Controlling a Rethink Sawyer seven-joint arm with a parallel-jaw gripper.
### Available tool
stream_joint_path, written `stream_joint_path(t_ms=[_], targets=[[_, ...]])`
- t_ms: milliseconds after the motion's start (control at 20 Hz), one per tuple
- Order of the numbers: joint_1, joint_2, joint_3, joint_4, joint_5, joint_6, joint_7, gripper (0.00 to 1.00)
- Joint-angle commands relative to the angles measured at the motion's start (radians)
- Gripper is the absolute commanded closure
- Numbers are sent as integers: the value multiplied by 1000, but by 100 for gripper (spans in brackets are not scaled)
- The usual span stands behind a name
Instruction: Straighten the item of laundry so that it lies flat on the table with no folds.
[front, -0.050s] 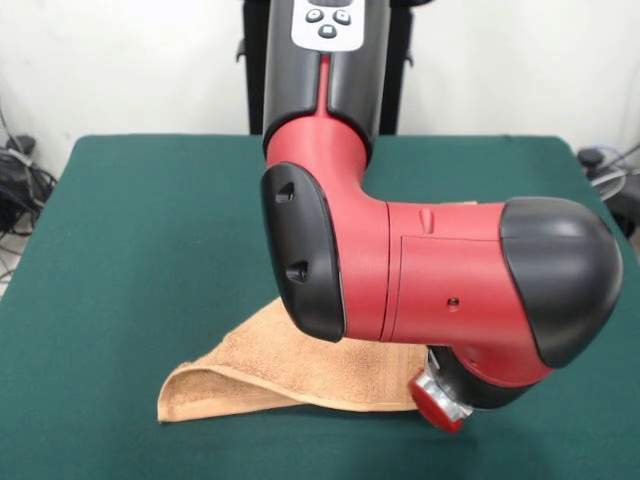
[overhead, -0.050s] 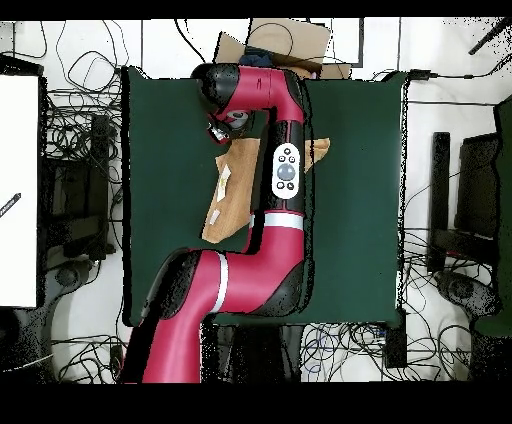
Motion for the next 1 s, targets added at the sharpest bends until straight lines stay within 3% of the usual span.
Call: stream_joint_path(t_ms=[50,300,600,800,1000], targets=[[-6,15,1,160,2,-129,257,100],[-29,-28,-12,243,59,-217,251,100],[-131,-276,-60,645,160,-307,146,100],[-154,-358,-60,750,182,-297,134,100],[-162,-384,-61,791,193,-307,131,100]])
